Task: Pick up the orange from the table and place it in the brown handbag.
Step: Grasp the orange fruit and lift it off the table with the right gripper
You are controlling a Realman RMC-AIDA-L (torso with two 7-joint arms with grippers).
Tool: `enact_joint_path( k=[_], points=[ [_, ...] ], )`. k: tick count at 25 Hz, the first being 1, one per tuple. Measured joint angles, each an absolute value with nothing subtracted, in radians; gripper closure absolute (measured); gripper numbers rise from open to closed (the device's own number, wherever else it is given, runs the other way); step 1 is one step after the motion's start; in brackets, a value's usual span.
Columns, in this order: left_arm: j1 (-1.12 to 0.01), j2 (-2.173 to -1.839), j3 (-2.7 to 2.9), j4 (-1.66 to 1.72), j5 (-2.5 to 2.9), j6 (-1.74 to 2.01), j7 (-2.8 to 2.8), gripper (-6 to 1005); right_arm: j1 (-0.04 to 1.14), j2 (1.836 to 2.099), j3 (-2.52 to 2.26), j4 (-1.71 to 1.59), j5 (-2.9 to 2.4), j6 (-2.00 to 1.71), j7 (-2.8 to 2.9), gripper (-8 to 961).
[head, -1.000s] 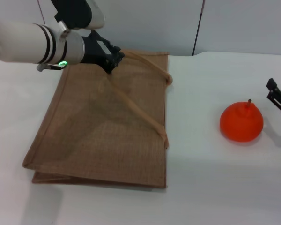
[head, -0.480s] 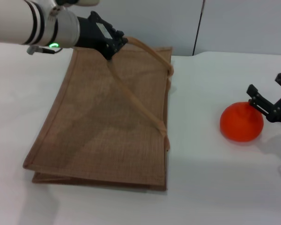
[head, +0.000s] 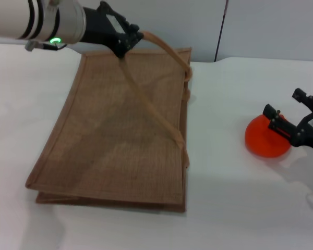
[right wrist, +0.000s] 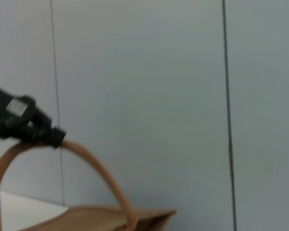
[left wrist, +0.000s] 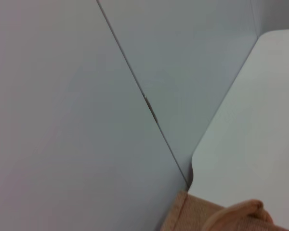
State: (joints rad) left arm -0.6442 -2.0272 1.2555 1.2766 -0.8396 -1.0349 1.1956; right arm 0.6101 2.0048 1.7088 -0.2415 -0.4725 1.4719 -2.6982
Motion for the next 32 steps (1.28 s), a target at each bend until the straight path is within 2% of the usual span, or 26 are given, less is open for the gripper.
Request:
enact_joint_path(
  k=[32],
  points=[
    [-0.577, -2.028, 1.253, 1.665, -0.778, -1.161, 1.079, 878, 0.637, 2.007, 1.649, -0.247, -0.472, 1.319, -2.656, 55]
  ],
)
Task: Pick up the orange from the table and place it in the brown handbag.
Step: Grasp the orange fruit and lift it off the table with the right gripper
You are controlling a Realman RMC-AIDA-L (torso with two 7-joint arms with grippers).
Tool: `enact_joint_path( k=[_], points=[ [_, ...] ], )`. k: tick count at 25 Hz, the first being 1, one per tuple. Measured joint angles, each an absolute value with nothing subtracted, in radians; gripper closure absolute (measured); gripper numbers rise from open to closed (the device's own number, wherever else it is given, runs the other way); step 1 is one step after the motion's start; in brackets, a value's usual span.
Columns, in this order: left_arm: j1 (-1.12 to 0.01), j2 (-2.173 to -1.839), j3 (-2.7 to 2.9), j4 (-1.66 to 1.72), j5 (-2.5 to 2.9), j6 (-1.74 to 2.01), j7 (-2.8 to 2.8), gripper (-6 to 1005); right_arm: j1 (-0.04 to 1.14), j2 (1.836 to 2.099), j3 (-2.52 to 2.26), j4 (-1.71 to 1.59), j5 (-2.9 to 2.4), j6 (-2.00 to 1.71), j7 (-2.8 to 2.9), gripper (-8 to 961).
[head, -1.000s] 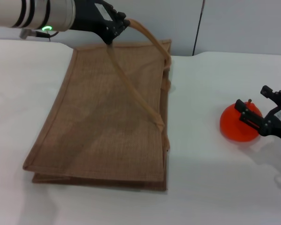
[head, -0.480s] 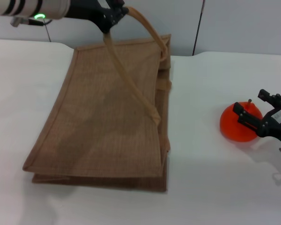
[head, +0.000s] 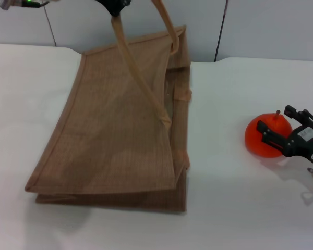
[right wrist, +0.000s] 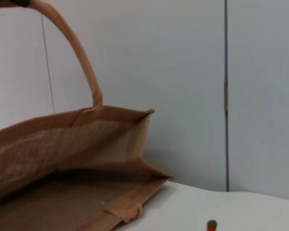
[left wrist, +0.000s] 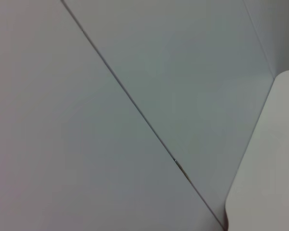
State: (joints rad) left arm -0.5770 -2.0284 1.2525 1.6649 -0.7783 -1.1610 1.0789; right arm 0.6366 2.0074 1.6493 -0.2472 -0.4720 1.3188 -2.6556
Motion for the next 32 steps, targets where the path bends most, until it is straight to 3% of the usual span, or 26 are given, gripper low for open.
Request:
enact_joint_path(
  k=[32],
  points=[
    [-0.584, -2.028, 1.254, 1.715, -0.736, -1.181, 1.058, 878, 0.667, 1.998, 1.522, -0.242, -0.472, 1.243, -2.563, 58]
  ],
)
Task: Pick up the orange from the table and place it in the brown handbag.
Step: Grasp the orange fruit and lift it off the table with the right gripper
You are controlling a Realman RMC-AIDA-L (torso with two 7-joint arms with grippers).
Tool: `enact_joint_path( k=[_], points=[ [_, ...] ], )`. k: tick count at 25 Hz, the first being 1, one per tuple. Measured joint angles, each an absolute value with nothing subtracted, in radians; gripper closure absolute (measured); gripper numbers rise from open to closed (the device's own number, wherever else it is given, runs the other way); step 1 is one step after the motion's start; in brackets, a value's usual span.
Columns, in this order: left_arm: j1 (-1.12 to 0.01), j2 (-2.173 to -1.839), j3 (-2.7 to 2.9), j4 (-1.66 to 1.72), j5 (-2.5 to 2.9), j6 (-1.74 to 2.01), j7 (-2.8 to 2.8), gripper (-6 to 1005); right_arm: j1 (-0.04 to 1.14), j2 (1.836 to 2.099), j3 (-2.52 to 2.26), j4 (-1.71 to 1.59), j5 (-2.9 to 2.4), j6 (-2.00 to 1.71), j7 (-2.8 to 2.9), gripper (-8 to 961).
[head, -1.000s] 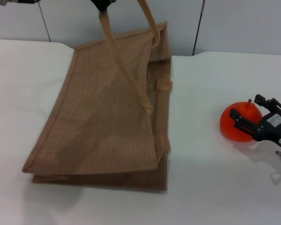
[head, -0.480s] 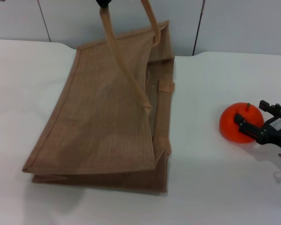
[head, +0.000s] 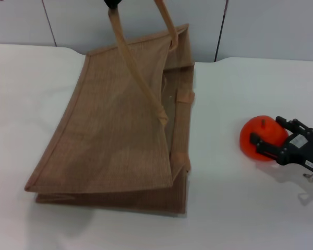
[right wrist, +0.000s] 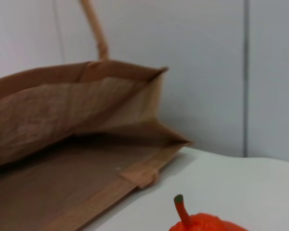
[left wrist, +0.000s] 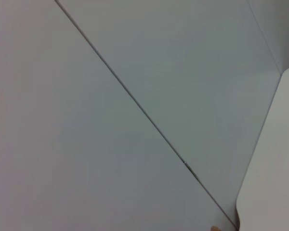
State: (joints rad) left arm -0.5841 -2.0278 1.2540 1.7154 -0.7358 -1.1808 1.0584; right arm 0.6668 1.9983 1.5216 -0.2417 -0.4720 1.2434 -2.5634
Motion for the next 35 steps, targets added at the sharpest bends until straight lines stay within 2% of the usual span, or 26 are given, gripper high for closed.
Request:
enact_joint_path(
  k=[7, 12, 21, 35],
  points=[
    [-0.586, -2.028, 1.253, 1.714, -0.736, -1.178, 1.058, 881, 0.695, 1.994, 1.461, -0.248, -0.470, 1.231, -2.502, 62],
    [-0.586, -2.028, 1.253, 1.713, -0.736, -1.173, 1.059, 881, 0.696, 1.982, 1.450, -0.249, -0.446, 1.234, -2.477, 270],
    [-0.586, -2.029, 1.253, 1.713, -0.736, -1.167, 1.054, 881, 0.725, 1.961, 1.444, -0.250, -0.423, 1.232, -2.371, 366],
    [-0.597, -2.029, 1.259, 1.714, -0.737, -1.154, 1.055, 882, 0.770, 1.948, 1.442, -0.240, -0.423, 1.345, -2.371, 479]
  ],
)
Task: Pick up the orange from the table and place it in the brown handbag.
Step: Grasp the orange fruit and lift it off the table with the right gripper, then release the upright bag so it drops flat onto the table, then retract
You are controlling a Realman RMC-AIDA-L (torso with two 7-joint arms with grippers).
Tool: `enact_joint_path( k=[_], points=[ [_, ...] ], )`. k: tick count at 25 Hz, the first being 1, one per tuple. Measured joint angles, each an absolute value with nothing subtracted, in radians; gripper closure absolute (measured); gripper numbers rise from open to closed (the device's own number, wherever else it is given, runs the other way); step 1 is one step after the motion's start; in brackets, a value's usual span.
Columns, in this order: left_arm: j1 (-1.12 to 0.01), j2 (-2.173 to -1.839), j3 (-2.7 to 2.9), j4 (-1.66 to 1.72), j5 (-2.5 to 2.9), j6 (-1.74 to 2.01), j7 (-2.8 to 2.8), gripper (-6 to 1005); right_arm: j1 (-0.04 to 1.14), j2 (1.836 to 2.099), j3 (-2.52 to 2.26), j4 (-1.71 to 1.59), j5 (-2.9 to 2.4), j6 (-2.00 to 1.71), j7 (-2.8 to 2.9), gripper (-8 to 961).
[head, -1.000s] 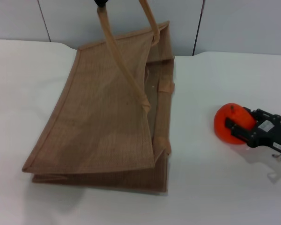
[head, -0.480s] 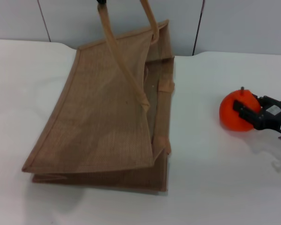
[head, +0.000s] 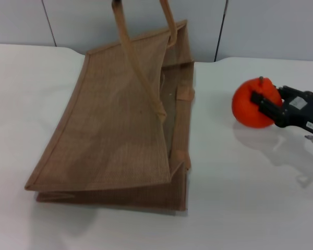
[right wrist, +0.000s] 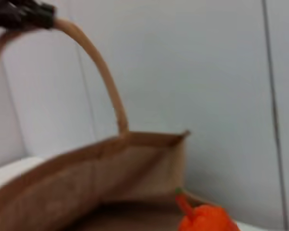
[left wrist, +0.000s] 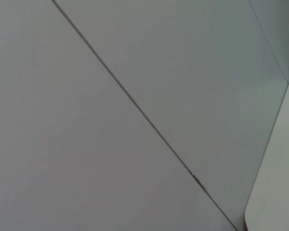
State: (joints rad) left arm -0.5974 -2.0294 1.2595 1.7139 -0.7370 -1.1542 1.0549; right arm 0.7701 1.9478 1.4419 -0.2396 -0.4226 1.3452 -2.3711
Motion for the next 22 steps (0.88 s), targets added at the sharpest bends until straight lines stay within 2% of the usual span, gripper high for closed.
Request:
enact_joint_path(
  k=[5, 13, 22],
  points=[
    [-0.616, -2.029, 1.261, 1.709, -0.744, -1.151, 1.055, 882, 0.802, 1.953, 1.424, -0.239, -0.431, 1.395, -2.365, 520],
    [-0.628, -2.031, 1.289, 1.705, -0.747, -1.126, 1.057, 882, 0.847, 1.984, 1.312, -0.173, -0.432, 1.408, -2.364, 599],
    [-0.661, -2.033, 1.368, 1.703, -0.747, -1.085, 1.051, 883, 0.854, 1.994, 1.224, -0.040, -0.432, 1.350, -2.374, 660]
  ],
)
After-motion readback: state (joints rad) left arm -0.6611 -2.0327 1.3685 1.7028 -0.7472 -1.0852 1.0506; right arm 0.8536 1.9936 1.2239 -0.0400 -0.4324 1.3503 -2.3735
